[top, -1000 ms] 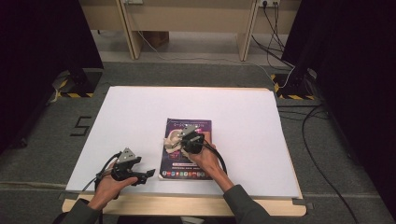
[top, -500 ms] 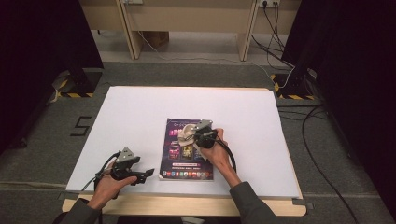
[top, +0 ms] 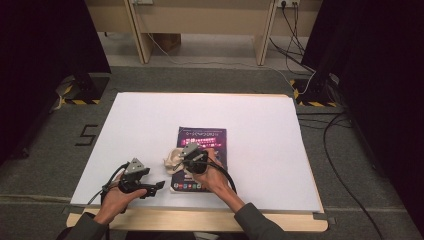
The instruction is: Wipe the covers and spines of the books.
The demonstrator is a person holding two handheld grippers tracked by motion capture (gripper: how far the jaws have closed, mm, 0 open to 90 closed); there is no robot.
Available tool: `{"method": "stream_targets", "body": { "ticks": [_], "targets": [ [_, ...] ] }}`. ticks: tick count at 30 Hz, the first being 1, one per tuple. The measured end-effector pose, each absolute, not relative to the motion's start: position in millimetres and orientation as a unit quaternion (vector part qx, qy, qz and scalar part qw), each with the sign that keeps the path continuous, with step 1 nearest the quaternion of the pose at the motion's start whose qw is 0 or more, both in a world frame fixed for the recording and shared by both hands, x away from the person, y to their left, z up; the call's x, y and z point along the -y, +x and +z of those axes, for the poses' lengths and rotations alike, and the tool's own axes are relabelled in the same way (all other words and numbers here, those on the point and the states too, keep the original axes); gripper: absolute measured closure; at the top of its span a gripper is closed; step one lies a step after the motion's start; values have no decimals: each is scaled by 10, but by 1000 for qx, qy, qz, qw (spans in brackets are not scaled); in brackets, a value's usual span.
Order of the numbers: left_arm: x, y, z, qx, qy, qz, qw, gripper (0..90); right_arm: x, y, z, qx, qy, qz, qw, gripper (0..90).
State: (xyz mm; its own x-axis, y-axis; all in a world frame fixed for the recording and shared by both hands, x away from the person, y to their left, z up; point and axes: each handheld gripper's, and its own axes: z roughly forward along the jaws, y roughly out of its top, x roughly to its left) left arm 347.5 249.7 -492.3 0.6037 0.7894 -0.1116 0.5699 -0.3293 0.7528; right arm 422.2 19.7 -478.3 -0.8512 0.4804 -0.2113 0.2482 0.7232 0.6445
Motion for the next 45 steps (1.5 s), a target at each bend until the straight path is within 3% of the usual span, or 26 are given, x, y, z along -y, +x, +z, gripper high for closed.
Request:
{"method": "stream_targets", "body": {
  "ticks": [7,21,26,40,45],
  "targets": [
    [-2500,3480,-4922,-423,803,139,397,184,-68,4291,-4781,-906,217,314,184,757],
    [-2491,3470,-4923,-421,804,137,396,184,791,4489,-4766,-876,311,291,227,756],
    [-2483,3477,-4921,-419,805,138,396,184,726,4450,-4763,-880,298,279,241,757],
    [-2518,3489,-4929,-430,804,142,386,184,-15,4021,-4790,-907,202,323,182,755],
    [-2512,3487,-4933,-430,805,141,385,185,-55,3989,-4790,-909,194,324,176,755]
  ]
}}
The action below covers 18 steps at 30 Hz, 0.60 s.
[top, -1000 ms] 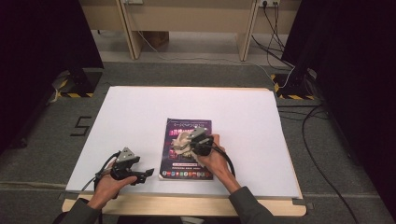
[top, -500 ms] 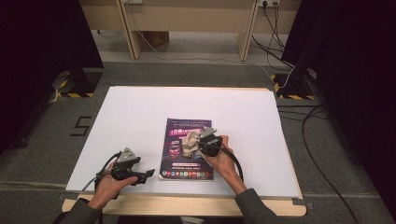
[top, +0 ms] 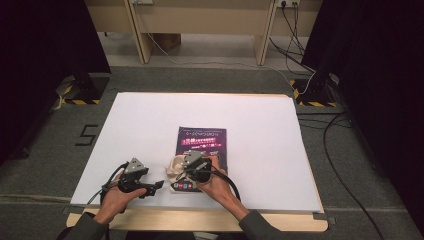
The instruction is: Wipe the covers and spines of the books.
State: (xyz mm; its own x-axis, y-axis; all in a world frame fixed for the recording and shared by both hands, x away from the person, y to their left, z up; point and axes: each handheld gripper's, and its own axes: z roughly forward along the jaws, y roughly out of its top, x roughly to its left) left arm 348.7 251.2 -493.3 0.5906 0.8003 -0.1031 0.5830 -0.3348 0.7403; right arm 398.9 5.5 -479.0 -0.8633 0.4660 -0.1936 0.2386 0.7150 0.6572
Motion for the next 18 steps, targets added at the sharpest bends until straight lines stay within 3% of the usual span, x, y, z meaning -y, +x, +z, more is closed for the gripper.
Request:
{"method": "stream_targets", "body": {
  "ticks": [10,18],
  "targets": [
    [-2522,3488,-4932,-432,803,140,386,185,206,4098,-4781,-901,230,319,182,755],
    [-2517,3486,-4931,-432,803,140,385,185,712,4228,-4773,-883,287,309,205,754]
  ]
}}
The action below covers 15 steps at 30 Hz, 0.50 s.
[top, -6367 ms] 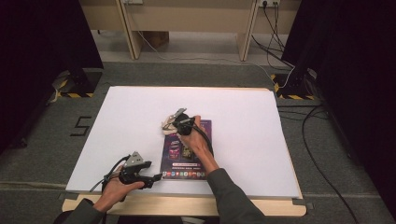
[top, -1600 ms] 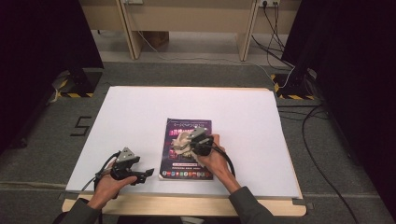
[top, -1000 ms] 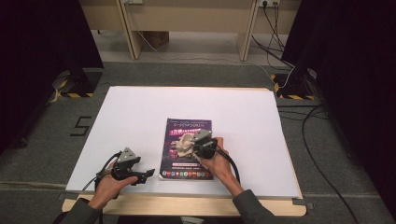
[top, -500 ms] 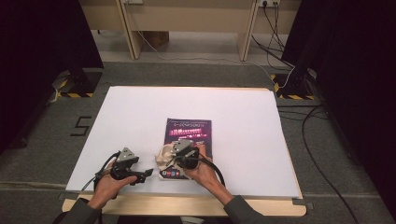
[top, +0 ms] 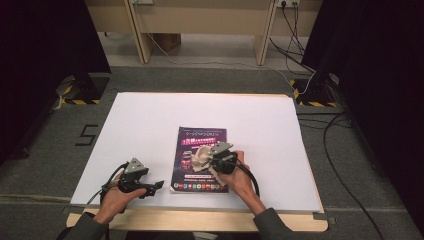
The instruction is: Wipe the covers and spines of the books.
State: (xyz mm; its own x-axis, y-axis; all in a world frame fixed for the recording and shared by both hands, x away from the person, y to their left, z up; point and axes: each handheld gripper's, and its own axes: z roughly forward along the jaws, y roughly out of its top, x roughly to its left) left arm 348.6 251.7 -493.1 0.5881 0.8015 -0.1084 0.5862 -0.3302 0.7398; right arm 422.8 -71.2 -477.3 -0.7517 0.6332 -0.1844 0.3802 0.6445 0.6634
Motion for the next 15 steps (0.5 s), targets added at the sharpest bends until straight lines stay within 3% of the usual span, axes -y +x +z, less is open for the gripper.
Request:
{"method": "stream_targets", "body": {
  "ticks": [5,9,15],
  "targets": [
    [-2512,3488,-4933,-431,804,140,385,185,839,4249,-4773,-877,306,309,206,754],
    [-2513,3494,-4935,-431,804,140,384,185,782,4224,-4767,-881,295,299,217,754],
    [-2531,3505,-4927,-434,803,142,384,185,563,4123,-4780,-888,272,315,196,754]
  ]
}}
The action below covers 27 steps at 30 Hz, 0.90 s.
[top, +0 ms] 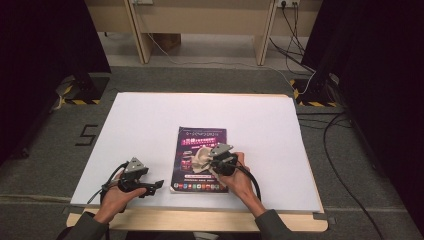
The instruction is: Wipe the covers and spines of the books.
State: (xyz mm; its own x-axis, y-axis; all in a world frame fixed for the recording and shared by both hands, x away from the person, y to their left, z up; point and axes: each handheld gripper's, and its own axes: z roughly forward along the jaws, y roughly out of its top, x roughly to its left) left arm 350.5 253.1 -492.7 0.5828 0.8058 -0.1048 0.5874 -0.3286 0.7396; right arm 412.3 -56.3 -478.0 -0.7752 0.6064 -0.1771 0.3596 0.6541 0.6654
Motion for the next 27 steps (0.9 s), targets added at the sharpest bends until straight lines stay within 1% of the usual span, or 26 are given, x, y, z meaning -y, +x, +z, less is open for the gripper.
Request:
{"method": "stream_targets", "body": {
  "ticks": [7,13,18,23,27],
  "targets": [
    [-2603,3530,-4908,-445,795,148,385,185,170,3904,-4789,-903,221,327,171,753],
    [-2653,3548,-4900,-454,790,153,382,185,-18,3723,-4794,-911,185,335,156,753],
    [-2660,3547,-4902,-454,790,157,380,185,9,3728,-4788,-912,182,330,162,753],
    [-2673,3550,-4897,-456,790,158,379,185,219,3841,-4778,-908,206,314,186,753],
    [-2685,3560,-4897,-459,789,160,376,185,325,3888,-4784,-900,231,324,174,753]
  ]
}}
